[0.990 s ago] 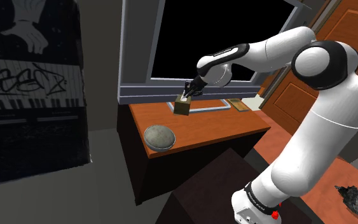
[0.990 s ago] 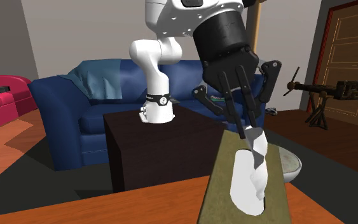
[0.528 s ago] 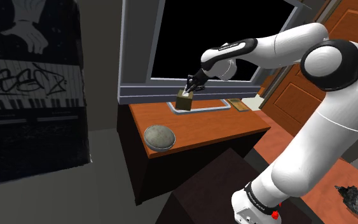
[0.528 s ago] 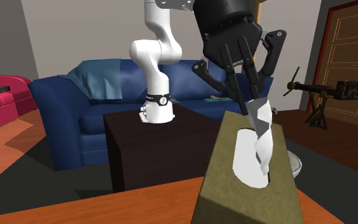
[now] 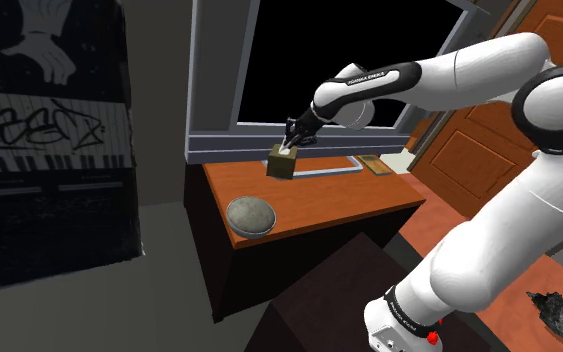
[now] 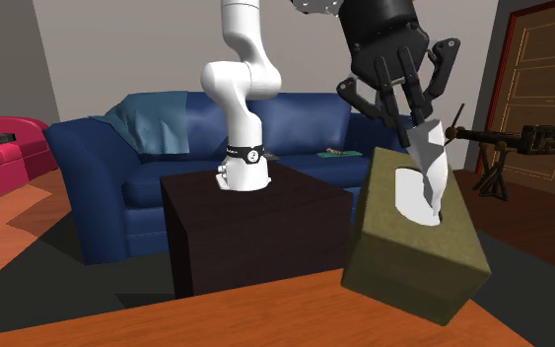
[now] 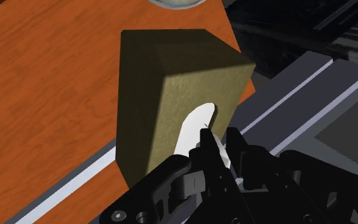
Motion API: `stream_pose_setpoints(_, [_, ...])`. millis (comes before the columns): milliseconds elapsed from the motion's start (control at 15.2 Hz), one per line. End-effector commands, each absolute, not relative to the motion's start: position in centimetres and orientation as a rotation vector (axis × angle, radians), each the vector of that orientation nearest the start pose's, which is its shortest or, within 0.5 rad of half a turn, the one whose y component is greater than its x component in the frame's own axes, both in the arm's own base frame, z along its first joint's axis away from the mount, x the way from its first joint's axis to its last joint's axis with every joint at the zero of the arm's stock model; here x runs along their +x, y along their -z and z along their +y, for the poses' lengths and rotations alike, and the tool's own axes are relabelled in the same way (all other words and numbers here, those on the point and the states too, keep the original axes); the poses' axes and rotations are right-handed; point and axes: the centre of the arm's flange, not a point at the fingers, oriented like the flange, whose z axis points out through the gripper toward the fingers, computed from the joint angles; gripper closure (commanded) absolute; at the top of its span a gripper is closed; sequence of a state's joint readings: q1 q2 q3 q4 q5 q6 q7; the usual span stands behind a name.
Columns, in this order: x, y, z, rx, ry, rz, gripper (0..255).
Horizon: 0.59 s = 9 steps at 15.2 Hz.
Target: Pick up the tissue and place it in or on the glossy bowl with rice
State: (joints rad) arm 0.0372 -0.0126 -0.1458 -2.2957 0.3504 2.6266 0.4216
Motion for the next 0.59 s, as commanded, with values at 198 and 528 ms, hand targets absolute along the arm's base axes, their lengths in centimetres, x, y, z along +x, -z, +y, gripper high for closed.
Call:
stream_pose_setpoints(198, [51.1,-40.1,-0.7,-2.607,0.431,1.115,255])
stream_pose_setpoints(528, [48.8,-41.2,5.4,-2.607,0.431,1.115,255])
